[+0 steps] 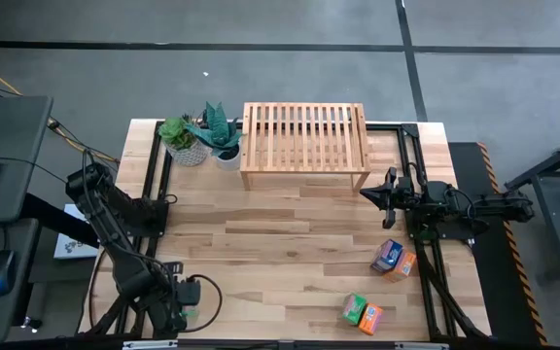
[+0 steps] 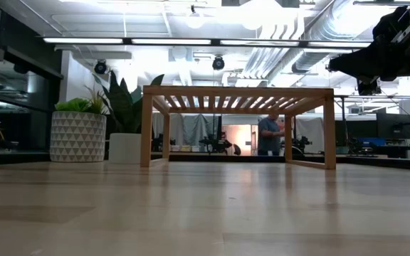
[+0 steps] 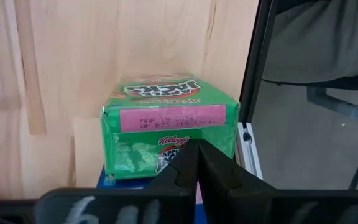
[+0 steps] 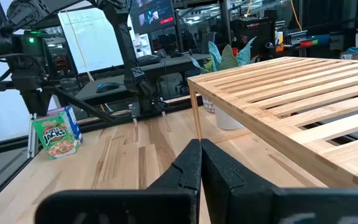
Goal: Stack cereal on shelf
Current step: Put the left green cereal box on the shelf
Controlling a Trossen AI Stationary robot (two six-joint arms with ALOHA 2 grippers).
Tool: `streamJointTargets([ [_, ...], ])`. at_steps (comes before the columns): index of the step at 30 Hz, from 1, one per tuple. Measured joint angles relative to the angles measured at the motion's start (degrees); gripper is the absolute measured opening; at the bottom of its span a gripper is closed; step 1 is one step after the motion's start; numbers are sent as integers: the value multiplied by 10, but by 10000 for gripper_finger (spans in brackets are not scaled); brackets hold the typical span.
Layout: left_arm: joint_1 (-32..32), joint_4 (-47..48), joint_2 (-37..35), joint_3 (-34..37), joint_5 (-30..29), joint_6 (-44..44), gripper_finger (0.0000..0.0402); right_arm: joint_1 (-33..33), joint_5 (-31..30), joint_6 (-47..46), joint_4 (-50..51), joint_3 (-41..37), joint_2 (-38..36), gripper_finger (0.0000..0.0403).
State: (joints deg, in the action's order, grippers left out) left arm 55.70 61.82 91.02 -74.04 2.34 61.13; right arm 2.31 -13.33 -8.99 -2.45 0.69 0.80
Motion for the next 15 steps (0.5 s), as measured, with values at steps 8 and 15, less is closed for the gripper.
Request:
streamJointTargets([
  [8,-6,1,0,0,-37,-46,0,0,0,0,0,0,0,0],
  [15,-5,42,0,0,-64,-48,0,0,0,0,0,0,0,0],
])
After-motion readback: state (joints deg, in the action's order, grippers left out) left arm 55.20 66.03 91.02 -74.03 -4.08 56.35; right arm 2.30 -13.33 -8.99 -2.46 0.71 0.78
